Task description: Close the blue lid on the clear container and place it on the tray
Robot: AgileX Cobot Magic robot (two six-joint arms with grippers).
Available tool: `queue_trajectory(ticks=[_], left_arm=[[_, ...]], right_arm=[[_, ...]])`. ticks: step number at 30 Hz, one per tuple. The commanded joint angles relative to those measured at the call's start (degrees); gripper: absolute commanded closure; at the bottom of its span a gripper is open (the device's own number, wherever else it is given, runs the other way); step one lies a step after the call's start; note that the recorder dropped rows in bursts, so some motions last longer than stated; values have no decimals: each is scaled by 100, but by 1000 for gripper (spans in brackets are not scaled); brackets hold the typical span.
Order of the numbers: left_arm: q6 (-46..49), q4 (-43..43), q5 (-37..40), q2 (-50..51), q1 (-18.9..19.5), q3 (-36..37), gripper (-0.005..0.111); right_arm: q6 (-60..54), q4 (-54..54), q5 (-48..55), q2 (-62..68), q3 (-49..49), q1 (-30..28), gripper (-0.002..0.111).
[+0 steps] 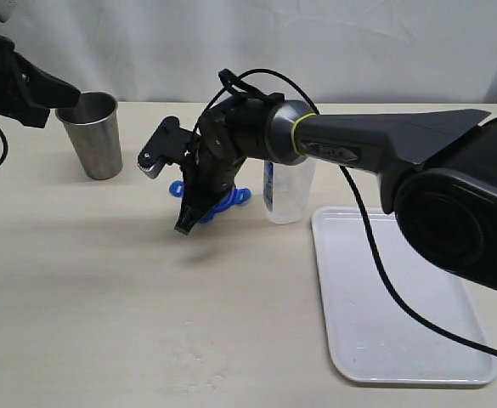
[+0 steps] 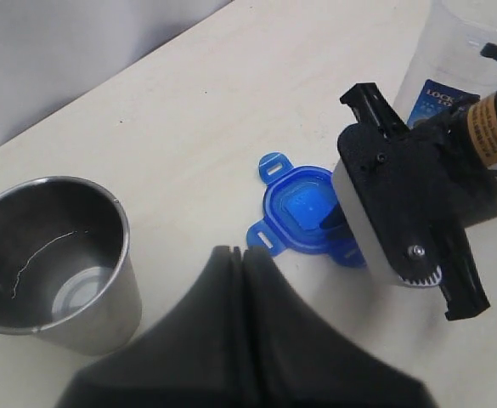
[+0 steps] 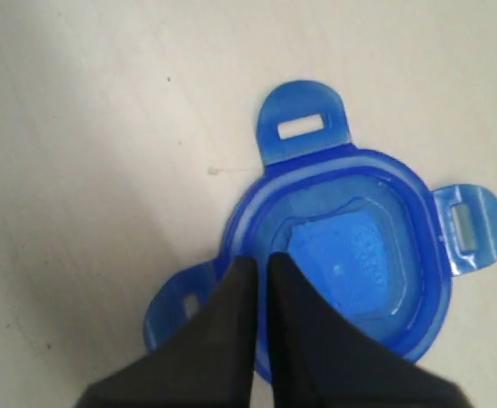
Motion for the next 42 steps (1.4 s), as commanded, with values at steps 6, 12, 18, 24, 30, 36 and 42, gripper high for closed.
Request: queue_trajectory(ticks=[6, 12, 18, 24, 30, 36, 42], left_arm=[[4, -72, -7, -11, 12, 10, 107], [4, -72, 17, -11, 12, 10, 107], [4, -61, 30, -11, 12, 10, 107], [4, -51, 80, -11, 12, 10, 107], [16, -11, 91, -11, 12, 10, 107], [5, 144, 129, -11, 12, 10, 107], [-5, 144, 129, -11, 12, 10, 107]], right_arm=[[520, -735, -175, 183, 13, 62, 104], [271, -619, 398, 236, 13, 229, 104], [-289, -330, 1224, 236, 13, 553, 104], [-1075, 741, 1650, 184, 2, 813, 104], [-1065, 884, 1734, -153, -8, 847, 104], [-592, 958, 1768, -985, -8, 847, 91], [672, 1455, 2506, -1702, 145, 847, 71]])
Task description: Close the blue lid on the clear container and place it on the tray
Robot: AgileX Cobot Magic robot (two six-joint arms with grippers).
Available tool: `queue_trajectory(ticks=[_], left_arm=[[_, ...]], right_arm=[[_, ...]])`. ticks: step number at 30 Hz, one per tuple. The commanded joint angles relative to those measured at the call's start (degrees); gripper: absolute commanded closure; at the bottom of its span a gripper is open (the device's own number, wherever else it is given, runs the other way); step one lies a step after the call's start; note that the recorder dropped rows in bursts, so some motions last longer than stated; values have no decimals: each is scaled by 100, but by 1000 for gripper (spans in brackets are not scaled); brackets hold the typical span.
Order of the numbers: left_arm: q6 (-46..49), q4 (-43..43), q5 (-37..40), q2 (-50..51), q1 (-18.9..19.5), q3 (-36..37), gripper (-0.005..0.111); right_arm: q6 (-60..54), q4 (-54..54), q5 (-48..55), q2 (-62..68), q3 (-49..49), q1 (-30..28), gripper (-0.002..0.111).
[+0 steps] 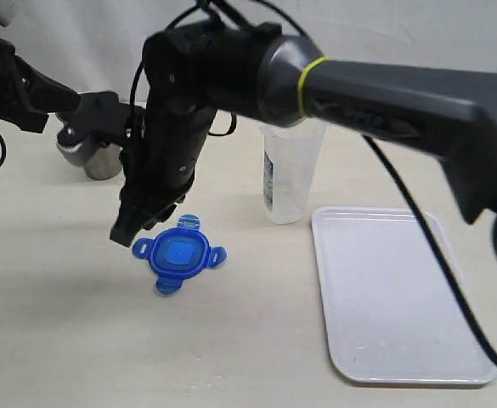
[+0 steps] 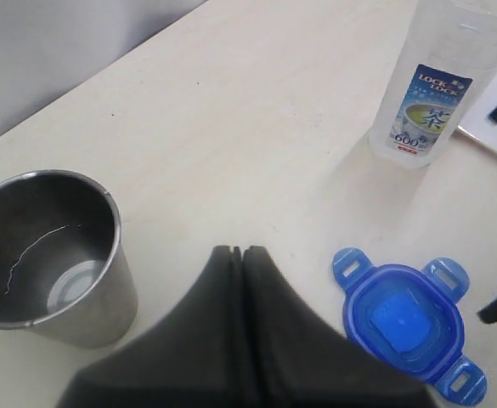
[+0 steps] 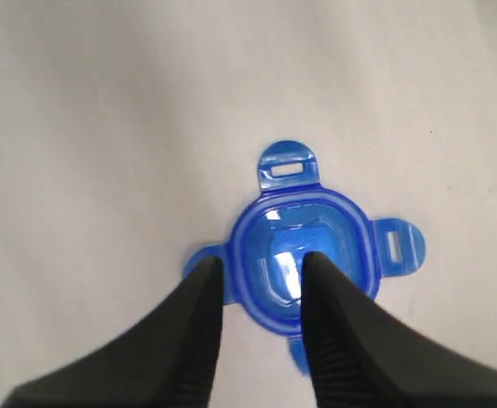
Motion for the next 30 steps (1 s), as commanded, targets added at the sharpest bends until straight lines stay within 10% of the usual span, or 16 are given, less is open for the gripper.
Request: queue_trajectory(ticks=[1, 14, 30], left_arm=[[-3, 5, 84, -11, 12, 10, 107], [-155, 67, 296, -11, 12, 10, 107], [-155, 44, 308, -11, 12, 10, 107]], right_arm=[[1058, 160, 418, -472, 323, -5, 71], [2369, 152, -1862, -912, 2956, -608, 54], [1703, 1871, -2943, -236, 3190, -1139, 53]])
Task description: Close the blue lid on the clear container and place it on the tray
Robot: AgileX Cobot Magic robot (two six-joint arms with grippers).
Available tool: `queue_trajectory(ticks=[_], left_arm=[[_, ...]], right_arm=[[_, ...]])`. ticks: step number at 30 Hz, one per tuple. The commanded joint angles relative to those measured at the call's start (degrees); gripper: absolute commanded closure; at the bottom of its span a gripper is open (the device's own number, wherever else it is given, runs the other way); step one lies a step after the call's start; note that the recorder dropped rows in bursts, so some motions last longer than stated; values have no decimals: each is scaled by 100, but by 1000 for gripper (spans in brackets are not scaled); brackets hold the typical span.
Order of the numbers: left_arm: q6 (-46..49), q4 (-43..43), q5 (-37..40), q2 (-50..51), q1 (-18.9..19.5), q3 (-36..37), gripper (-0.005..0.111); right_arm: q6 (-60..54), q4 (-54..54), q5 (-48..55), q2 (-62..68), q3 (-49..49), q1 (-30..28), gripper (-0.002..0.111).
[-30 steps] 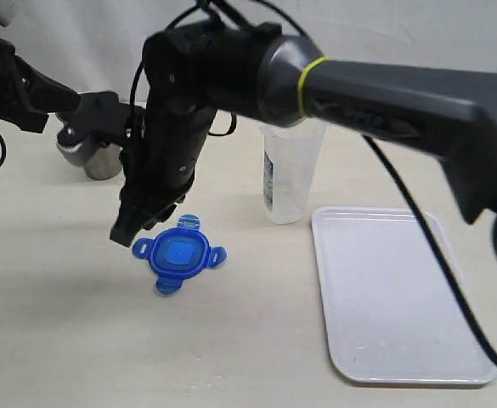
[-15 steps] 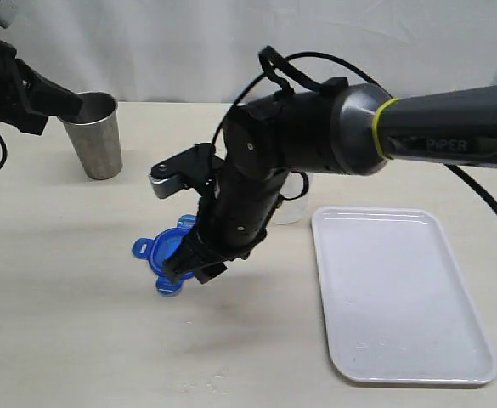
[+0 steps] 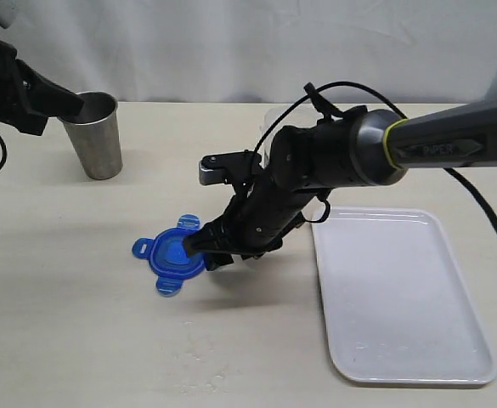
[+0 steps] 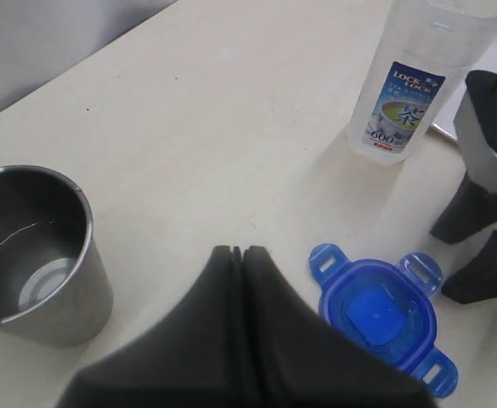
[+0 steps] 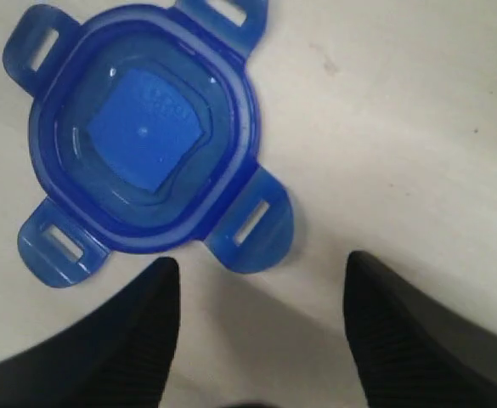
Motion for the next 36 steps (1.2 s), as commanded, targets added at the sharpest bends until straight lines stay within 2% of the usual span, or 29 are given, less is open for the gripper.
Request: queue_trajectory(ticks=[1, 9, 16, 28, 29, 36], left_arm=[[-24, -20, 72, -11, 12, 10, 107], [-24, -40, 72, -11, 12, 10, 107], [-24, -52, 72, -11, 12, 10, 107], [-24, -66, 105, -11, 12, 10, 107], [-24, -66, 105, -11, 12, 10, 107], [-24, -66, 128, -11, 12, 10, 107]], right_arm=[[-179, 234, -215, 155, 16, -24, 53], [-179, 401, -602, 177, 16, 3, 53], [-255, 584, -366, 177, 16, 3, 60], [-516, 986, -300, 501, -52, 3, 61], [-537, 969, -300, 501, -101, 3, 64], [-991, 919, 10, 501, -526, 3, 102]])
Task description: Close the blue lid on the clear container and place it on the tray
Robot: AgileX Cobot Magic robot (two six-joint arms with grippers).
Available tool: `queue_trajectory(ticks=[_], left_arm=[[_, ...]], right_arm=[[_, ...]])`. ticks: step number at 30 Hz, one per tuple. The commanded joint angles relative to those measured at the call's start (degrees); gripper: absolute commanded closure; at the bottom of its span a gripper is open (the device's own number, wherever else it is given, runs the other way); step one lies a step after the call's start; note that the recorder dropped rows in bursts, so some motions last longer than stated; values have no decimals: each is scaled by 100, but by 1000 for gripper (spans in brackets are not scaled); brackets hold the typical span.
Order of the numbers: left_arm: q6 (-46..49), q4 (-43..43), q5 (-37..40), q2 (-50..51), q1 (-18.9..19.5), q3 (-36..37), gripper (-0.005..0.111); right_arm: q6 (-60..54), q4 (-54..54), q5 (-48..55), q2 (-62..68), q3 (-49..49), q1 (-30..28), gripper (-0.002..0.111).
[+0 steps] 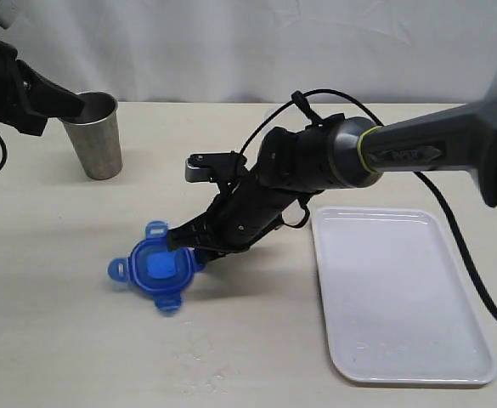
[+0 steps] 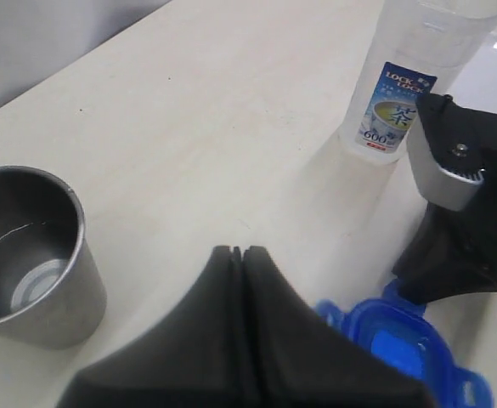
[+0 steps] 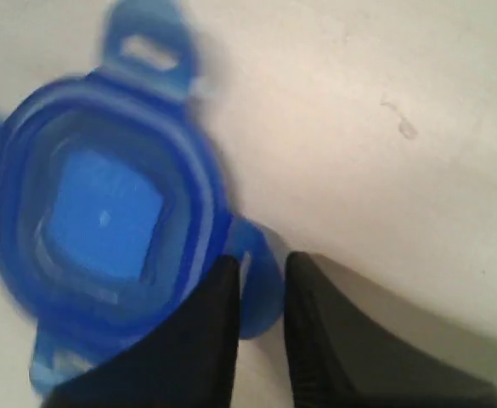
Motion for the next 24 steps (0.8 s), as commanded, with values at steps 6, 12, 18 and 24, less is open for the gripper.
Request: queue_trajectory(ticks=[6, 12, 18, 24], left_arm=[[-24, -66, 58, -11, 12, 10, 107], [-24, -66, 58, -11, 12, 10, 107], [-24, -66, 58, -11, 12, 10, 107], [-24, -66, 58, -11, 12, 10, 107]], right_arm=[[-660, -80, 198, -134, -83, 3, 104], [-726, -392, 259, -523, -73, 3, 104], [-426, -924, 337, -590, -73, 3, 104], [-356, -1136, 730, -553, -73, 3, 104]])
